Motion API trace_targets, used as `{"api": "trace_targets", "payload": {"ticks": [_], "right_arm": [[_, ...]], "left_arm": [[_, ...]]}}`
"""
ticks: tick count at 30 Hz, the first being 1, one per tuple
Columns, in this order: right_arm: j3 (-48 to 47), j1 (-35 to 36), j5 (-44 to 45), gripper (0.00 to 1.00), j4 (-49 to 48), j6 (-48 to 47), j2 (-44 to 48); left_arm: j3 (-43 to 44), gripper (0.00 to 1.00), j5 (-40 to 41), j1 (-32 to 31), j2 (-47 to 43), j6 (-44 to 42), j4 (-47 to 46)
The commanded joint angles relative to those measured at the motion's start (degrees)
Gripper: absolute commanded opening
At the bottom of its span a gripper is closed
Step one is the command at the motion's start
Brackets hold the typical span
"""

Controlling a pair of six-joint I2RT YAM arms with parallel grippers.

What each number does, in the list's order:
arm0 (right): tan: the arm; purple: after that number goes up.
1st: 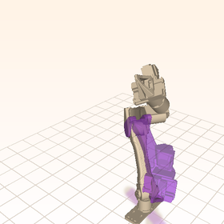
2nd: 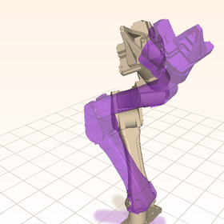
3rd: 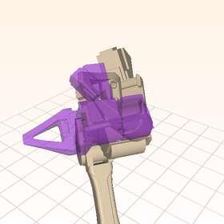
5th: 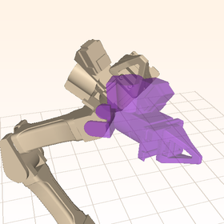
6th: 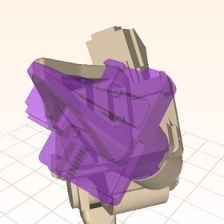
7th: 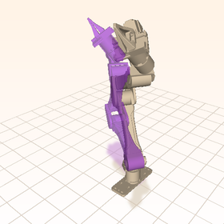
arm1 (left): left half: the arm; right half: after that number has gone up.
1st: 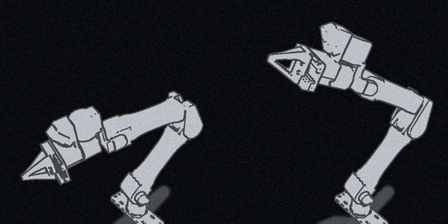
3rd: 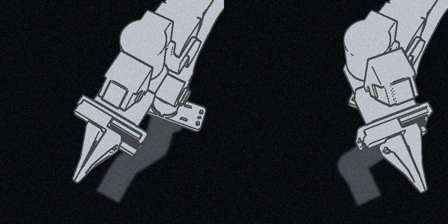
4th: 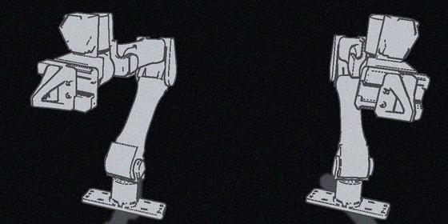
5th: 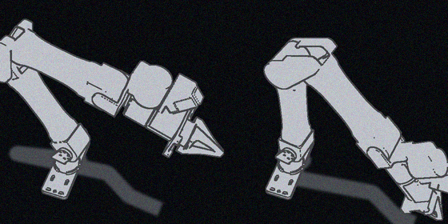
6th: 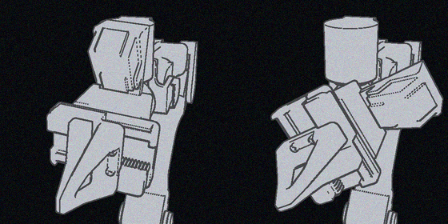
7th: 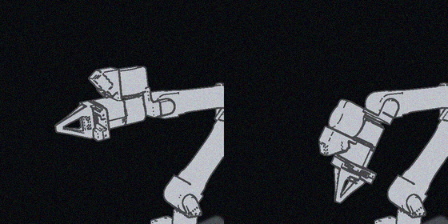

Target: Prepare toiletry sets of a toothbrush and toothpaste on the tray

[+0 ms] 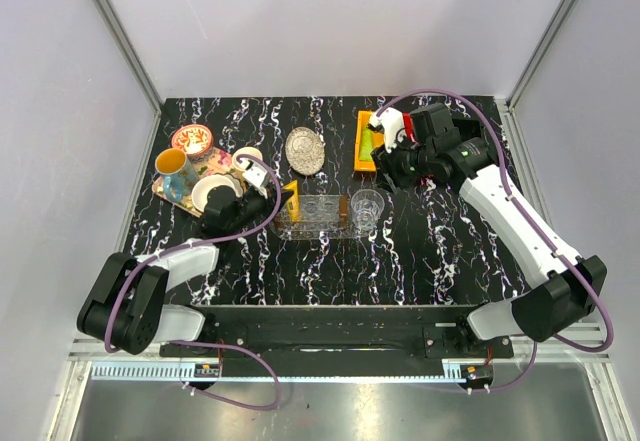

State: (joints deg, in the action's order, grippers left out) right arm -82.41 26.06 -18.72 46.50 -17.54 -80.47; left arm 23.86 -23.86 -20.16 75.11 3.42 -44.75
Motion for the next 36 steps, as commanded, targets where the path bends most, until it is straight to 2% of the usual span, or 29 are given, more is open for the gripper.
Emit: {"api": "trace_targets", "payload": {"ticks": [1, 5, 10, 18, 22, 25, 27, 32, 36], "right_arm": [[-0.12, -0.4, -0.79, 0.47, -1.68, 0.14, 0.84], [-0.12, -0.49, -0.7, 0.47, -1.68, 0.14, 0.75], [-0.38, -0.4, -0.88, 0.47, -1.59, 0.22, 0.66], [-0.64, -0.49, -0.62, 0.47, -1.68, 0.31, 0.57], [-1.52, -0.49, 0.7, 0.47, -1.76, 0.49, -0.04], [-2.58, -0.49, 2.37, 0.47, -1.76, 0.58, -1.09], [-3.71, -0.49, 4.65, 0.47, -2.03, 1.1, -1.97], [-6.87, -0.84, 10.88, 0.49, -3.96, 2.33, -6.27], [-11.01, -2.68, 12.48, 0.5, -4.84, 4.96, -11.45]], "left_arm": [[-0.39, 0.1, -1.63, 0.39, 0.21, -0.87, -5.35], [-0.39, 0.24, -1.54, 0.39, -0.05, -1.22, -4.73], [-0.3, 0.35, -1.54, 0.39, -0.67, -1.31, -3.77], [0.22, 0.63, -1.37, 0.39, -1.55, -1.57, -1.48], [1.1, 0.82, -0.58, 0.3, -2.6, -1.84, -0.25], [2.16, 0.87, -0.23, 0.47, -4.18, -2.01, 1.51], [3.03, 0.95, -0.23, 0.39, -5.76, -1.93, 2.64], [6.11, 0.99, -0.49, 0.91, -9.36, -1.93, 8.26], [9.53, 0.99, -0.84, 1.79, -12.79, -2.19, 13.01]]}}
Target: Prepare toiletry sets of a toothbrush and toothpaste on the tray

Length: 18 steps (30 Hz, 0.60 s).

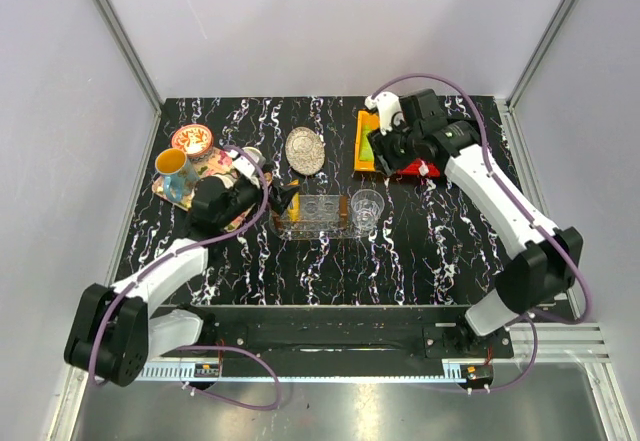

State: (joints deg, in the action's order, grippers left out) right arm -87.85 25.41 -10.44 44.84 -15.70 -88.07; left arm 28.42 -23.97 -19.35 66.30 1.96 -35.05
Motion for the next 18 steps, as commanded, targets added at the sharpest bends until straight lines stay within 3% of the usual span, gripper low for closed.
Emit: {"api": "trace_targets", "payload": {"ticks": [1, 10, 18], "right_arm": [[-6.53, -2.55, 3.5, 0.51, -3.09, 3.66, -6.38], [-19.8, -8.97, -6.34, 0.54, -2.65, 9.9, -23.18], [-28.68, -11.35, -9.78, 0.55, -1.86, 12.19, -35.48]], "left_arm": [[5.67, 0.99, -0.91, 1.25, -4.42, -1.6, 4.45], [11.65, 0.99, -1.08, 2.39, -8.03, -4.24, 17.81], [16.66, 0.99, -1.08, 2.57, -8.82, -4.77, 27.22]]}}
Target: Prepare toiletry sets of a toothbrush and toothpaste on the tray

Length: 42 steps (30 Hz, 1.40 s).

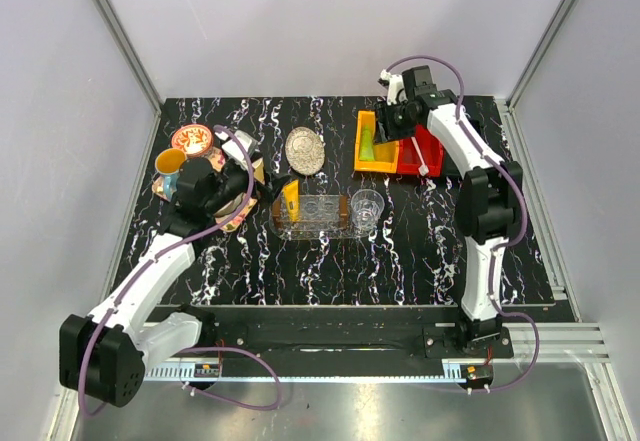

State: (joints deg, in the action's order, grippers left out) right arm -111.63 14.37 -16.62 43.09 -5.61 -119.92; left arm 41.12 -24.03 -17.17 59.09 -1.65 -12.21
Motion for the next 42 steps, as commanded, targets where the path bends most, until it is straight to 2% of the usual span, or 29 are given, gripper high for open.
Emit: {"api": "trace_targets", "payload": {"ticks": [1, 15, 30, 42], "right_arm": [[-5.43, -0.4, -4.03, 0.55, -0.03, 2.18, -4.53], [-15.1, -1.19, -4.29, 0.57, 2.26, 2.35, -16.65], [-19.41, -2.06, -9.83, 0.57, 4.28, 0.86, -21.85], [-21.87, -2.07, -9.13, 0.55, 5.25, 1.21, -24.57]], "left_arm": [[4.31, 0.99, -1.19, 0.47, -1.61, -1.42, 5.6], [5.02, 0.99, -1.99, 0.47, -0.47, -1.69, 6.93], [4.49, 0.99, -1.9, 0.56, -0.12, -1.87, 6.41], [4.14, 0.99, -1.98, 0.56, -0.38, -2.22, 6.14]]}}
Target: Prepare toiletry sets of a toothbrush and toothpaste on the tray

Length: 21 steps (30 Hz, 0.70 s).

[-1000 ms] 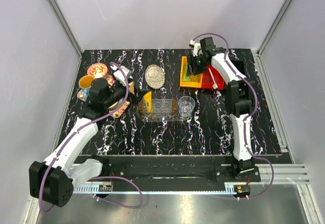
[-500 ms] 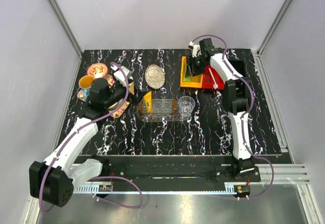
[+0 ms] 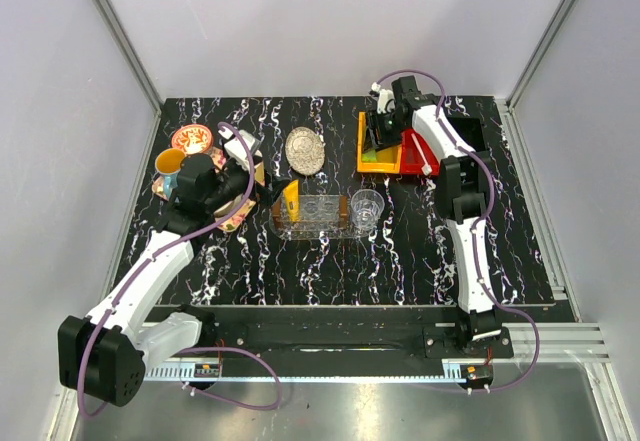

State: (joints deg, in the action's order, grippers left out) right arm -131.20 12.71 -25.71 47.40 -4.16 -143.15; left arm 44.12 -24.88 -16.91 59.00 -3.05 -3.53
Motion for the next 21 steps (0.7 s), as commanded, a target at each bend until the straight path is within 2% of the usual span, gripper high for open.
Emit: {"api": "trace_targets", "payload": {"ticks": [1, 12, 17, 21], "right_arm": [[-2.22, -0.41, 0.22, 0.55, 1.03, -0.23, -1.51], [-4.5, -0.41, -0.13, 0.48, 2.0, -0.41, -3.97], [-6.79, -0.41, 2.68, 0.54, 3.84, -1.19, -5.73], [-6.7, -0.41, 4.71, 0.54, 4.02, -1.64, -6.17]], "left_arm": [[1.06, 0.99, -1.13, 0.3, -0.2, -0.82, -2.62], [0.18, 0.99, -0.96, 0.29, -0.2, -0.91, -3.85], [0.0, 0.99, -0.96, 0.3, -0.29, -0.99, -4.03], [-0.17, 0.99, -0.87, 0.3, -0.29, -1.26, -4.29]]}}
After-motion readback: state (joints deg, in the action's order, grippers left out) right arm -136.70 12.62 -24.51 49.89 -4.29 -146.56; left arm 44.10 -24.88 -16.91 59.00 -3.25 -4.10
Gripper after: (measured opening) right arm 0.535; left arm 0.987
